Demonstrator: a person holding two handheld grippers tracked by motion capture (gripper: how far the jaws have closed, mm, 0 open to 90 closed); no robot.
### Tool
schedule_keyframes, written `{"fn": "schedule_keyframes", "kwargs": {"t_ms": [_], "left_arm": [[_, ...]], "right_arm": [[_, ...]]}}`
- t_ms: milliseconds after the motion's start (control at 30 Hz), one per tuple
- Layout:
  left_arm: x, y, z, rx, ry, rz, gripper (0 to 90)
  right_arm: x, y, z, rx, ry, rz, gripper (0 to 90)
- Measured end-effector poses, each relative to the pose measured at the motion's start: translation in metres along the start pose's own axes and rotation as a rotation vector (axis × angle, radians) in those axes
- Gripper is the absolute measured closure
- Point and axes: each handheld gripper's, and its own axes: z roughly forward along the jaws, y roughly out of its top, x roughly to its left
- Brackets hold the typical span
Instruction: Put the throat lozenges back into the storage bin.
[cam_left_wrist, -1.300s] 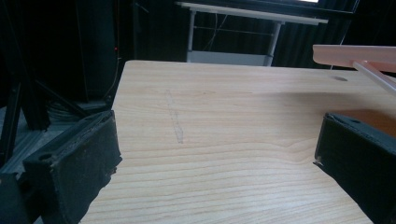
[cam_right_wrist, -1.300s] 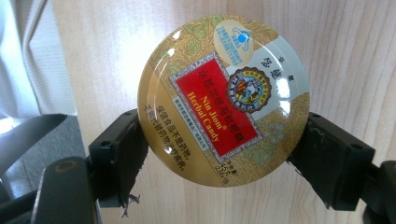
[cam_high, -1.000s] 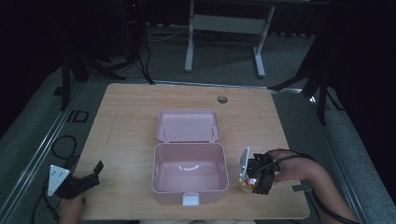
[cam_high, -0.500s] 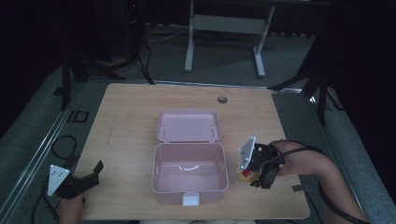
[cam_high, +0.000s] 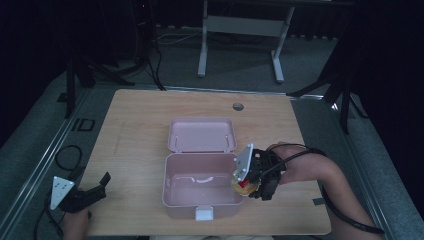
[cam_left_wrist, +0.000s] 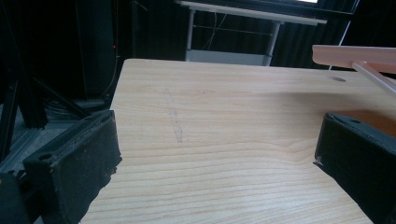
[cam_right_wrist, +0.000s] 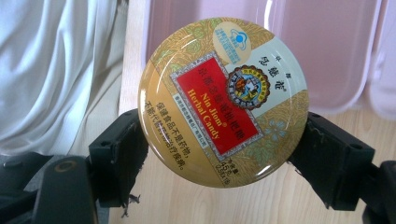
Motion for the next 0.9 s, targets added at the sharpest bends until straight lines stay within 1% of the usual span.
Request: {"fn": "schedule_keyframes", "kwargs": {"t_ms": [67,167,233,267,333,400,433,467,500,567,600,633,667,700,733,767,800,833,867,900], "left_arm": [[0.0,0.0,0.0,0.0,0.0,-0.001,0.4],[0.0,0.0,0.0,0.0,0.0,-0.001,0.4],[0.0,0.0,0.0,0.0,0.0,-0.001,0.4],[0.0,0.0,0.0,0.0,-0.002,-0.001,0.4],[0.0,0.0,0.0,0.002,-0.002,-0.001,0.4],[0.0,0.0,0.0,0.003,-0.003,-0.002,0.4],[0.0,0.0,0.0,0.002,-0.003,-0.004,0.4],[0.0,0.0,0.0,0.0,-0.003,-0.006,0.4],[0.0,0.0,0.0,0.0,-0.003,-0.006,0.4],[0.0,0.0,0.0,0.002,-0.004,-0.004,0.4],[0.0,0.0,0.0,0.002,-0.004,-0.004,0.4],[0.0,0.0,0.0,0.002,-0.004,-0.004,0.4],[0.0,0.0,0.0,0.002,-0.003,-0.004,0.4],[0.0,0.0,0.0,0.002,-0.003,-0.004,0.4],[0.0,0.0,0.0,0.003,-0.004,-0.004,0.4],[0.0,0.0,0.0,0.003,-0.004,-0.003,0.4],[0.0,0.0,0.001,0.003,-0.004,-0.003,0.4],[0.0,0.0,0.001,0.003,-0.004,-0.004,0.4],[0.0,0.0,0.001,0.003,-0.004,-0.004,0.4],[0.0,0.0,0.001,0.004,-0.004,-0.002,0.4]], "right_arm": [[-0.001,0.008,0.001,-0.002,-0.001,-0.011,21.4],[-0.003,0.018,0.005,-0.002,0.01,-0.028,21.4],[-0.004,0.021,0.007,-0.001,0.013,-0.029,21.4],[-0.007,0.028,0.013,-0.004,0.03,-0.035,21.4],[-0.01,0.033,0.02,-0.003,0.049,-0.038,21.4],[-0.014,0.037,0.027,-0.001,0.074,-0.027,21.4],[-0.014,0.037,0.027,-0.001,0.074,-0.027,21.4],[-0.017,0.04,0.035,0.016,0.091,-0.014,21.4],[-0.019,0.041,0.04,0.029,0.096,-0.012,21.4],[-0.02,0.044,0.049,0.061,0.105,-0.019,21.4],[-0.02,0.044,0.049,0.061,0.105,-0.019,21.4],[-0.02,0.045,0.053,0.082,0.113,-0.016,21.4],[-0.02,0.047,0.061,0.108,0.124,-0.017,21.4],[-0.02,0.048,0.065,0.121,0.131,-0.018,21.4],[-0.02,0.048,0.065,0.121,0.131,-0.018,21.4],[-0.021,0.05,0.072,0.144,0.14,-0.015,21.4],[-0.021,0.05,0.072,0.144,0.14,-0.015,21.4],[-0.021,0.051,0.079,0.169,0.152,-0.007,21.4],[-0.021,0.051,0.079,0.169,0.152,-0.007,21.4],[-0.021,0.051,0.082,0.183,0.152,-0.001,21.4]]}}
